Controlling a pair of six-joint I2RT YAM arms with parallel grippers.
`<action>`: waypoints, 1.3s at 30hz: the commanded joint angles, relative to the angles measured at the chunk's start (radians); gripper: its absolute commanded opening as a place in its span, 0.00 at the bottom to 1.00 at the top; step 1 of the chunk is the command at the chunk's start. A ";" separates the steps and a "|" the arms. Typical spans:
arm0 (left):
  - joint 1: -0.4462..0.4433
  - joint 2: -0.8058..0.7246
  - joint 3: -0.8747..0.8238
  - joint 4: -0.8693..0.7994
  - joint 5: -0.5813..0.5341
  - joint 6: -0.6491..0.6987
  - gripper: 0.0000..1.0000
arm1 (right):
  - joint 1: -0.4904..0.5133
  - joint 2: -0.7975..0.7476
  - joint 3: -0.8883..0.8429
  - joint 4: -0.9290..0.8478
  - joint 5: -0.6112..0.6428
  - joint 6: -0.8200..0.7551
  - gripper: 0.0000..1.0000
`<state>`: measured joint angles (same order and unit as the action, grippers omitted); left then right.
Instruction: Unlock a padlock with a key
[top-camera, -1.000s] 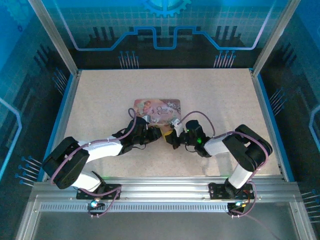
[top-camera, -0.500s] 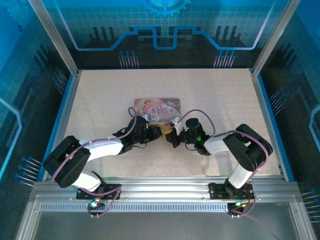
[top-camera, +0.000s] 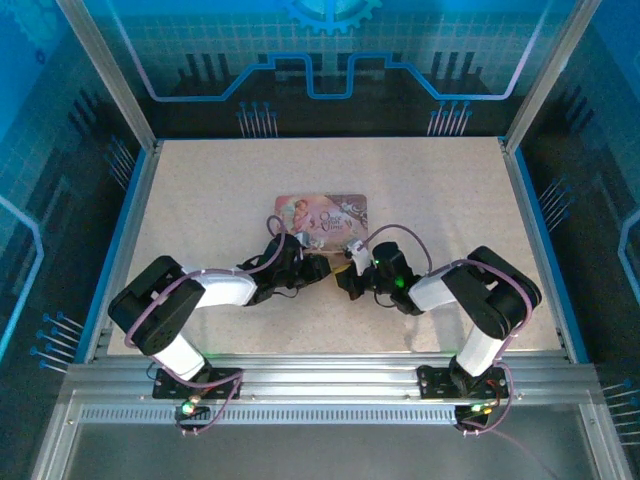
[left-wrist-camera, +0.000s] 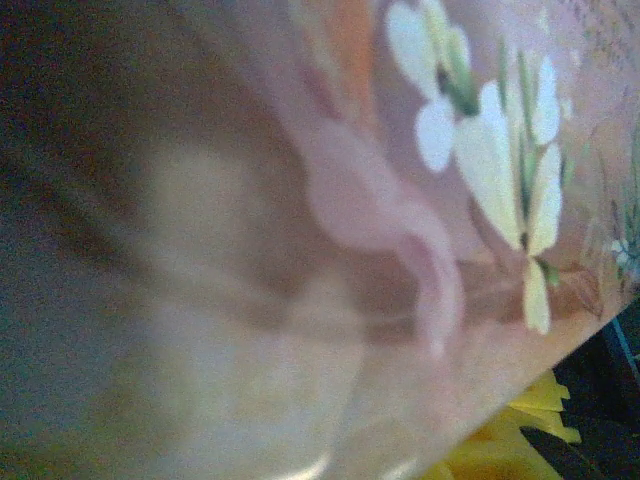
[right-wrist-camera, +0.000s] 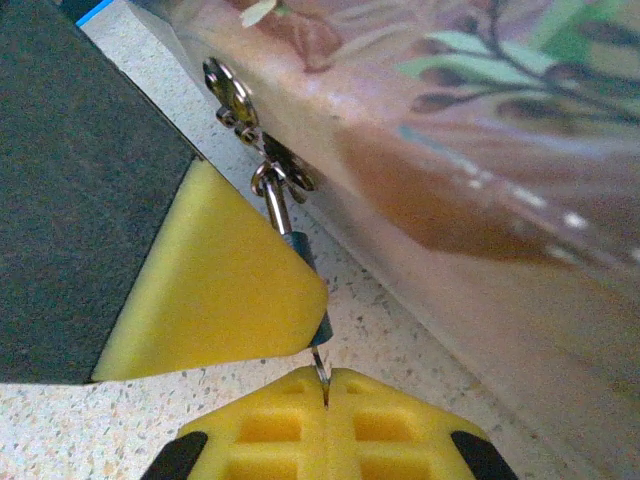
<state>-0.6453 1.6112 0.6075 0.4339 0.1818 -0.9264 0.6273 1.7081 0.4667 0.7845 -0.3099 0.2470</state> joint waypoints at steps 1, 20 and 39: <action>-0.023 0.002 0.025 0.073 0.114 -0.020 0.31 | 0.006 0.014 -0.003 0.104 -0.013 0.020 0.02; 0.030 -0.209 -0.133 0.053 0.053 -0.056 0.66 | 0.009 -0.053 0.007 -0.082 -0.034 0.032 0.02; 0.020 -0.133 -0.259 0.365 -0.001 -0.238 0.58 | 0.055 -0.180 0.117 -0.464 -0.031 0.190 0.02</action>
<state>-0.6182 1.4643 0.3588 0.7399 0.2070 -1.1416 0.6647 1.5585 0.5495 0.3912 -0.3222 0.4099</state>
